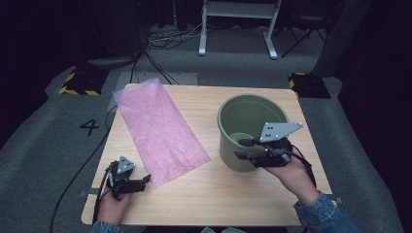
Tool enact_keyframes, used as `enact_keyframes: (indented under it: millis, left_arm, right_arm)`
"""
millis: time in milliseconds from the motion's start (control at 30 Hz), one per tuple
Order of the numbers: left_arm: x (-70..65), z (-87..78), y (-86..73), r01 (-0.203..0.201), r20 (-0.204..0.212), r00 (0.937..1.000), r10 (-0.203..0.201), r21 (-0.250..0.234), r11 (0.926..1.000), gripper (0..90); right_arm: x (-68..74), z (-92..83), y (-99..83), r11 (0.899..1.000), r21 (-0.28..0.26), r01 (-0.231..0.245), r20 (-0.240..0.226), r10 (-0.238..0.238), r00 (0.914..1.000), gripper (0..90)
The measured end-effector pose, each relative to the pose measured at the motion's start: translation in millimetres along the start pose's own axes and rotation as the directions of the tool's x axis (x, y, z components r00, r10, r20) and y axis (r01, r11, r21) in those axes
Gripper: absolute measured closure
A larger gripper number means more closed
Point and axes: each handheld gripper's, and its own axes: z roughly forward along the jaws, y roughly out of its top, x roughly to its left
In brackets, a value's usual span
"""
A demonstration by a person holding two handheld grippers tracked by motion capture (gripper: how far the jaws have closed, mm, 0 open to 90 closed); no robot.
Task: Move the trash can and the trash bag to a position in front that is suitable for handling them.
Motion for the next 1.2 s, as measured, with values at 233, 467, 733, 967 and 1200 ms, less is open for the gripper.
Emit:
enact_keyframes:
  millis: [233, 467, 733, 967, 1200]
  left_arm:
    - [0.3, 1.5, 1.7, -0.002, 0.0, 1.0, 0.002, 0.002, 1.0, 18.7]
    - [0.0, 1.9, 1.8, 0.003, 0.0, 1.0, -0.003, 0.0, 1.0, 18.8]
    - [0.1, 1.7, 1.9, 0.001, 0.0, 1.0, -0.001, 0.001, 1.0, 18.8]
    - [0.3, 1.8, 1.9, 0.002, 0.0, 1.0, -0.002, 0.0, 1.0, 18.8]
    - [1.5, 1.2, 1.5, 0.007, 0.002, 1.0, -0.007, -0.005, 1.0, 20.9]
  right_arm:
    - [28.7, -2.9, 0.6, 1.0, 0.011, 0.023, -0.057, -0.022, 0.9981, 56.8]
    - [56.5, -4.7, 0.6, 0.999, 0.011, 0.047, -0.123, -0.046, 0.9913, 57.0]
    - [75.9, -10.0, -1.0, 0.998, -0.02, 0.06, -0.166, -0.063, 0.9841, 55.2]
    - [59.2, -22.2, 0.2, 0.998, -0.065, 0.016, -0.099, -0.022, 0.9949, 51.9]
    - [35.5, -42.5, -2.8, 0.995, -0.096, -0.011, 0.014, 0.013, 0.9998, 47.5]
